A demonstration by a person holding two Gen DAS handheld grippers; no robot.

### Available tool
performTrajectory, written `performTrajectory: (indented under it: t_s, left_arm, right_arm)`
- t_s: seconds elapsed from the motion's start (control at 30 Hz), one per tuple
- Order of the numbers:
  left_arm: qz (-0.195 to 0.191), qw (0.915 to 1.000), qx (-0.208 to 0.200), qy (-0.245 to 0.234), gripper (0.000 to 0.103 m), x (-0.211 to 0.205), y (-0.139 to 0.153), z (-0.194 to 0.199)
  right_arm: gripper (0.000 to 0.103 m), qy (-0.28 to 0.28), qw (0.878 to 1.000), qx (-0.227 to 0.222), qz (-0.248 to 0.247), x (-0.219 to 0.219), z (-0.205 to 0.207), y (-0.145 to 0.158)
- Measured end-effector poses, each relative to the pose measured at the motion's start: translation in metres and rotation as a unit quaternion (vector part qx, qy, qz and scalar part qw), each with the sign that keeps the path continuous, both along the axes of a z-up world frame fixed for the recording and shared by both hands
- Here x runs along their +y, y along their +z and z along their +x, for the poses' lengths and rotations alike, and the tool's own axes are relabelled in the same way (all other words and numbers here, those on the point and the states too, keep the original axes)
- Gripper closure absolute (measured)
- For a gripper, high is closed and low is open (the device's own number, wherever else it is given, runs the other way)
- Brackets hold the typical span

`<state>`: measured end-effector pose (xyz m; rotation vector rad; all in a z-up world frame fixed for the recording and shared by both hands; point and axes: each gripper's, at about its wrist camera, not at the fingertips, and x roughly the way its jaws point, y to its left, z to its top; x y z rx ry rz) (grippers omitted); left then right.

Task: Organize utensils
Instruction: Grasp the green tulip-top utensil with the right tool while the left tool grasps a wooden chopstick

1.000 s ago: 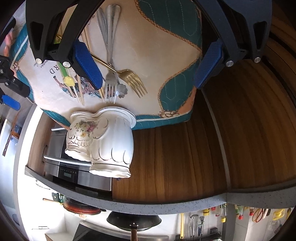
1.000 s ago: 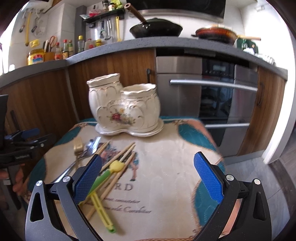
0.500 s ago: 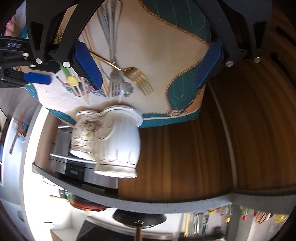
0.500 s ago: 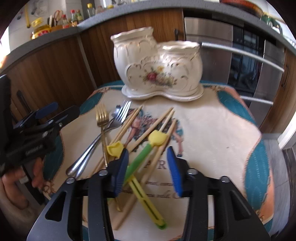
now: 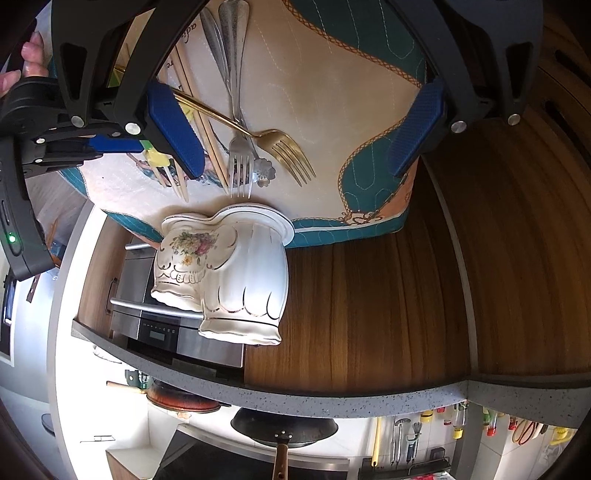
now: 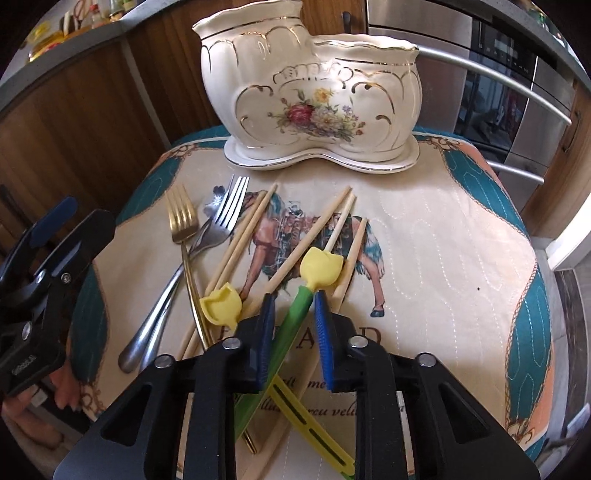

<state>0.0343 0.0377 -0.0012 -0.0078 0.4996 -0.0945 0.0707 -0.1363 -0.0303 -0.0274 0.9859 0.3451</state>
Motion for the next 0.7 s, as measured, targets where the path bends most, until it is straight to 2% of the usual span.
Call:
performTrajectory:
  t_s: [0.03,0.23,0.4,0.53,0.6,0.7]
  left_arm:
    - [0.000,1.0000,0.000,-0.001,0.005,0.000,0.000,0.000]
    - [0.009,0.9999,0.003,-0.012,0.005,-0.006,0.000,0.000]
    - [0.045,0.9970,0.028,-0.056,0.005,-0.036,0.000,0.003]
    - [0.082,0.9911,0.051,-0.091,0.007,-0.064,-0.003,0.010]
    - [0.097,0.9870,0.069,-0.108,0.024,-0.077,-0.006,0.016]
    - [0.118,0.9797,0.101,-0.127,0.043,-0.094,-0.010,0.030]
  right_arm:
    - [0.092,0.000,1.000,-0.003,0.004,-0.001,-0.001,0.000]
    - [0.092,-0.012,0.998,-0.031,0.061,-0.021,-0.009,0.014]
    - [0.092,-0.033,0.985,-0.123,0.117,-0.057,-0.018,0.032]
    - [0.092,-0.048,0.981,-0.117,0.149,-0.085,-0.012,0.027]
    - [0.092,-0.055,0.978,-0.116,0.164,-0.097,-0.008,0.026]
    - [0.092,-0.054,0.976,-0.110,0.181,-0.108,-0.004,0.024]
